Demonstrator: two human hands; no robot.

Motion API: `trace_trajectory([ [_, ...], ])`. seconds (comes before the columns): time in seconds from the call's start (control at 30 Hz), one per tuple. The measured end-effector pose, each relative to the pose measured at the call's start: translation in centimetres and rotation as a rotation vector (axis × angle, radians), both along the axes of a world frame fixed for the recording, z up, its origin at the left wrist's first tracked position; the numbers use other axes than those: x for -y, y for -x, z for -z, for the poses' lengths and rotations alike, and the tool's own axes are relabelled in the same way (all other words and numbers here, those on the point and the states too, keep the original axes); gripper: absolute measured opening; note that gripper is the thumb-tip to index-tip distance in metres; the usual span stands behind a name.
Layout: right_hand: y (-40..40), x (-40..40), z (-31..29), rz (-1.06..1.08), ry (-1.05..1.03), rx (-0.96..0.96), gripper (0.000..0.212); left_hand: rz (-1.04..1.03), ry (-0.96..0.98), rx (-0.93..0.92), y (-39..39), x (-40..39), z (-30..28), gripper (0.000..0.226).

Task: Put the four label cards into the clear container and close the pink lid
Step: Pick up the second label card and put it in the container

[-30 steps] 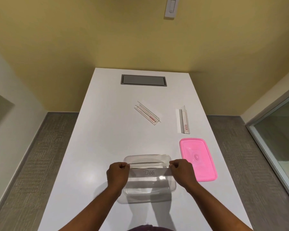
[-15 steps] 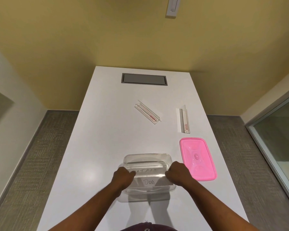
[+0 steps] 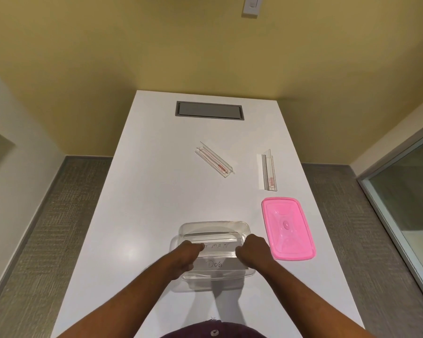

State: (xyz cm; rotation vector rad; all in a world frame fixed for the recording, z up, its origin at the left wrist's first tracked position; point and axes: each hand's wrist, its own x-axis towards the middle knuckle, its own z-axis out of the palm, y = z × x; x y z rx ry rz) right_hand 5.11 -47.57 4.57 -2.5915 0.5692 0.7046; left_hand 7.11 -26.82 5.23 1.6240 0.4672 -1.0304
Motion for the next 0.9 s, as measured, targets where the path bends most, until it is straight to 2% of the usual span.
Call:
trace_trajectory([
  [0.13,0.1,-0.3,0.4,0.019,-0.006,0.021,0.021,-0.026,0.046,-0.082,-0.2,-0.1,1.4,0.011],
  [0.4,1.0,-1.8,1.6,-0.080,-0.021,-0.057,0.009,-0.082,0.003,-0.187,-0.1,0.6,3.3,0.019],
  [0.53,1.7,-1.9,2.1,-0.056,-0.040,-0.065,0.027,-0.062,-0.029,-0.175,0.1,0.9,2.8,0.023],
  [0.63,2.0,-2.1,2.3,-0.079,-0.028,-0.093,0.013,-0.064,-0.041,-0.161,0.1,0.9,2.6,0.023],
  [0.7,2.2,-2.1,2.4,-0.098,-0.013,-0.097,0.012,-0.040,-0.056,-0.154,0.2,0.9,2.2,0.021],
  [0.8,2.5,-2.3,2.8,-0.144,0.041,-0.070,0.025,0.033,-0.106,-0.108,0.2,1.3,1.8,0.013],
  [0.9,2.9,-2.6,3.1,-0.285,0.176,-0.044,0.025,0.200,-0.243,-0.028,0.5,2.2,2.0,0.025],
])
